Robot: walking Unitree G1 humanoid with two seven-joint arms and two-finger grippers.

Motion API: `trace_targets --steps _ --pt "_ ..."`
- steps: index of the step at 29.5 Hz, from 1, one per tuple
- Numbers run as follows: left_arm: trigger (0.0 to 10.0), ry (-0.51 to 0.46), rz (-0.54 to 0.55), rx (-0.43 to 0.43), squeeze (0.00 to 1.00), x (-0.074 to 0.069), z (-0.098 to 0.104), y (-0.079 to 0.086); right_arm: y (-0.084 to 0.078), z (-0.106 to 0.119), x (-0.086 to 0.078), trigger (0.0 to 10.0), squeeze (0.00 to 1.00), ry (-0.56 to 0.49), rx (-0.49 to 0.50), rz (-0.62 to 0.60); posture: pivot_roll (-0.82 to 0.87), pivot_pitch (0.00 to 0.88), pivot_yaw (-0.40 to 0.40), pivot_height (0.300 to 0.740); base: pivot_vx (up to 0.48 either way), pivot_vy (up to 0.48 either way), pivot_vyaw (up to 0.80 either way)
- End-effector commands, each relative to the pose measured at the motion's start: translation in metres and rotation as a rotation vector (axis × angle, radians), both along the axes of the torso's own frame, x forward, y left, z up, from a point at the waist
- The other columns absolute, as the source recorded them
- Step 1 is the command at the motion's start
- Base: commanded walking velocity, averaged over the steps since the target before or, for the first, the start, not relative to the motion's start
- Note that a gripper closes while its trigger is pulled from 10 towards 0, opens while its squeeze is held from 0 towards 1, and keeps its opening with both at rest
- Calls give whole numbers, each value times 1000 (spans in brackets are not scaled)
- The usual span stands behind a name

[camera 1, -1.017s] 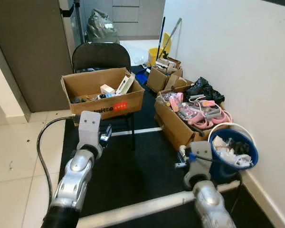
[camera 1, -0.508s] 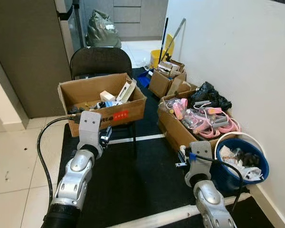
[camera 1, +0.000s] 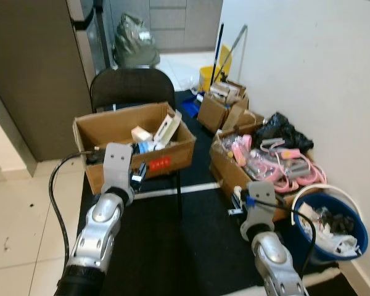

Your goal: Picking trash to rubbish bin

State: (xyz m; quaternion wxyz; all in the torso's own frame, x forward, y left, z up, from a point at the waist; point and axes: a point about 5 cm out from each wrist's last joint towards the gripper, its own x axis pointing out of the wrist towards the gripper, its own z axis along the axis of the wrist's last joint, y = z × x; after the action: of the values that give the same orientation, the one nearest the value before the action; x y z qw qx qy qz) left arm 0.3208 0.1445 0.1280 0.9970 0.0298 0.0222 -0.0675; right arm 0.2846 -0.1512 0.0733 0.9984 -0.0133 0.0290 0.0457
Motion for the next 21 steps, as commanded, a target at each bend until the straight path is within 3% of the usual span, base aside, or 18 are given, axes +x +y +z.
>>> trace_targets --steps 1,16,21 --pt "10000 17 9 8 0 -1 -2 2 0 -4 -2 10000 0 16 9 3 -72 76 -16 740 382 0 0" --pt "10000 22 9 11 0 -3 -3 2 5 -5 -4 10000 0 29 -45 54 -72 80 -16 740 382 0 0" --pt "10000 25 12 13 0 -5 -4 4 9 -6 -4 10000 0 33 -58 81 -65 82 -19 740 383 0 705"
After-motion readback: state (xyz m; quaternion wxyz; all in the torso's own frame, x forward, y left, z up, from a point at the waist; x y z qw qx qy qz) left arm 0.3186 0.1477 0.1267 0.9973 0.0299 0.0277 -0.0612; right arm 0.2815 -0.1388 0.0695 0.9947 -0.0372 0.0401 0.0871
